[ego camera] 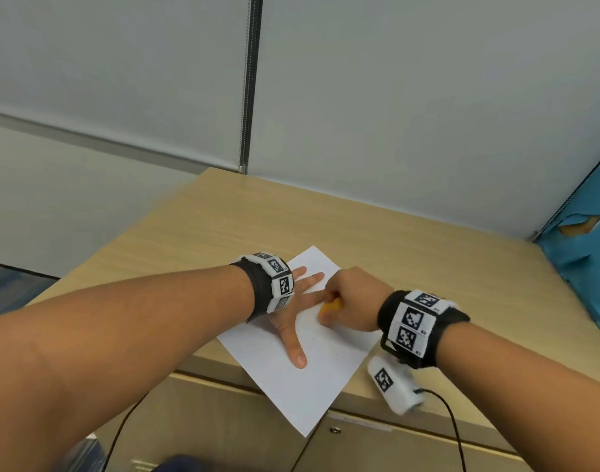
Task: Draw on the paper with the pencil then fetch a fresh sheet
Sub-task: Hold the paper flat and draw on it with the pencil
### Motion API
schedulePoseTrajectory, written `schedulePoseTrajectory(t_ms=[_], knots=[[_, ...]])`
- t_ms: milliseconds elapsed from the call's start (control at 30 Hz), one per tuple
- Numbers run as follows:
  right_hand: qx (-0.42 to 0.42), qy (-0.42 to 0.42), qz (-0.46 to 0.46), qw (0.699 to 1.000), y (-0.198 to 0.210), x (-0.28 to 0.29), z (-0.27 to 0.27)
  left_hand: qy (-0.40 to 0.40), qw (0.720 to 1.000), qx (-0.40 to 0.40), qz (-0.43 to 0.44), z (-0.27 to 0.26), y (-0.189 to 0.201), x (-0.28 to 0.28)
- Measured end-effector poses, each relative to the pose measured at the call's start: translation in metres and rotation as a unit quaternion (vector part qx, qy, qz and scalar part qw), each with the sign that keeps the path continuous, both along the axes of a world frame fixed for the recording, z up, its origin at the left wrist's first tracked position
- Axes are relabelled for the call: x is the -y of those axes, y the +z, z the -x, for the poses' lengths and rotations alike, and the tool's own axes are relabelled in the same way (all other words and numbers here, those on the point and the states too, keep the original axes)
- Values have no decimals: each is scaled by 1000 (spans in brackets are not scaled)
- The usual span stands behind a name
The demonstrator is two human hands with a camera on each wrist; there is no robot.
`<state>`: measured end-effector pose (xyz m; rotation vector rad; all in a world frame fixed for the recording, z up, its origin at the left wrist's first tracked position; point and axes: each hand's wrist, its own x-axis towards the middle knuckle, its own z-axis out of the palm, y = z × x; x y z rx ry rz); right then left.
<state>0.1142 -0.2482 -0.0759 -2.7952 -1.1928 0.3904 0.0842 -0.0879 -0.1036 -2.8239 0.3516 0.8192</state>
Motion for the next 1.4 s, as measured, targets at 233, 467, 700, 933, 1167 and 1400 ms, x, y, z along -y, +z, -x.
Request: schedulePoseTrajectory(t_ms=[233, 467, 700, 933, 1167, 1400], knots=[[4, -13, 9, 1000, 5, -2, -3, -6, 1000, 4, 4, 1, 1, 1], [-11, 14, -5, 1000, -1, -6, 9, 7, 1000, -12, -12, -1, -1, 1], [-3, -76, -39, 996, 5, -4, -18, 12, 1000, -8, 2, 1, 2, 1], [-17, -144, -41, 989, -7, 10, -24, -7, 1000, -14, -7, 15, 4, 7], [-1, -141, -22, 990, -10, 4, -29, -104, 988, -87, 77, 89, 4, -4], [-8, -149, -16, 989, -6, 2, -25, 76, 996, 11, 39, 65, 22, -13]])
